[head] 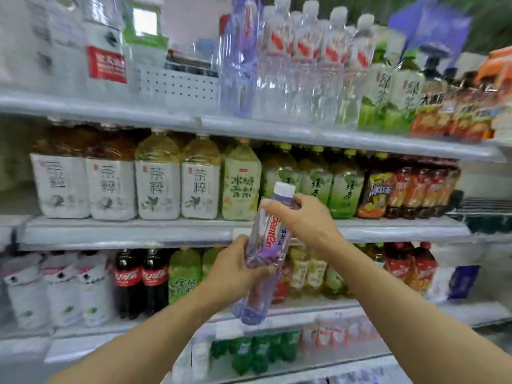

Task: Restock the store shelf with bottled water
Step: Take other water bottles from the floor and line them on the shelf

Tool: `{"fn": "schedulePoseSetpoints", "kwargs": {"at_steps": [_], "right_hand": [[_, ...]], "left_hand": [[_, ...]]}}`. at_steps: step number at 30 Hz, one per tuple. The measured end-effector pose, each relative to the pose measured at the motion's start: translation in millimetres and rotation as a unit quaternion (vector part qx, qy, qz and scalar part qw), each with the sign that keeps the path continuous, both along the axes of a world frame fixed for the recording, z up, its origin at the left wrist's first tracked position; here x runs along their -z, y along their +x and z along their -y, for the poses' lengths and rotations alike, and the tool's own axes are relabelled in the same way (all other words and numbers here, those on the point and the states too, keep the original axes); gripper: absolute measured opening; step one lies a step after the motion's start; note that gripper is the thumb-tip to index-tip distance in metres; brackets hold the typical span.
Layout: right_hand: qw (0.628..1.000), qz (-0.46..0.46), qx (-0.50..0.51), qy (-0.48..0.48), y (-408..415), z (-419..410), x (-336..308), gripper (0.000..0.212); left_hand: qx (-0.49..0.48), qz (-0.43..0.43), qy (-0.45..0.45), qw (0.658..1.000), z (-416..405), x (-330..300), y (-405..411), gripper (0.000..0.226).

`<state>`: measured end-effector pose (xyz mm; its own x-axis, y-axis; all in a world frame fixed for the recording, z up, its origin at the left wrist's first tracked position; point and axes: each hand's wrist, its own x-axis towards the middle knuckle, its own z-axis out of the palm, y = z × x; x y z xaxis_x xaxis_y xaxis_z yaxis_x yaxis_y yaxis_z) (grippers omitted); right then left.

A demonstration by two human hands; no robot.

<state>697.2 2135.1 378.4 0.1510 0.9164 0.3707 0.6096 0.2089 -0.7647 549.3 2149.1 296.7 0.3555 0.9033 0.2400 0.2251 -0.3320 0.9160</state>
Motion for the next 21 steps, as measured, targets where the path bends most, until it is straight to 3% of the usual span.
{"fn": "schedulePoseSetpoints", "kwargs": {"at_steps": [3, 8, 15, 21], "right_hand": [[0.999, 0.008, -0.032, 0.038, -17, 3, -39, 0.043], [0.994, 0.024, -0.071, 0.084, -49, 2, -92, 0.074], [0.989, 0.000, -0.060, 0.137, -71, -29, -139, 0.052], [0.985, 0.084, 0.013, 0.147, -95, -73, -158, 0.038]], "left_hand": [[-0.024, 0.022, 0.017, 0.999, 3, -40, -15, 0.040], [-0.061, 0.044, 0.068, 0.995, -3, -94, -45, 0.043], [-0.115, 0.075, 0.112, 0.984, -31, -163, -89, 0.045], [-0.126, 0.057, 0.173, 0.975, -73, -238, -122, 0.054]]}}
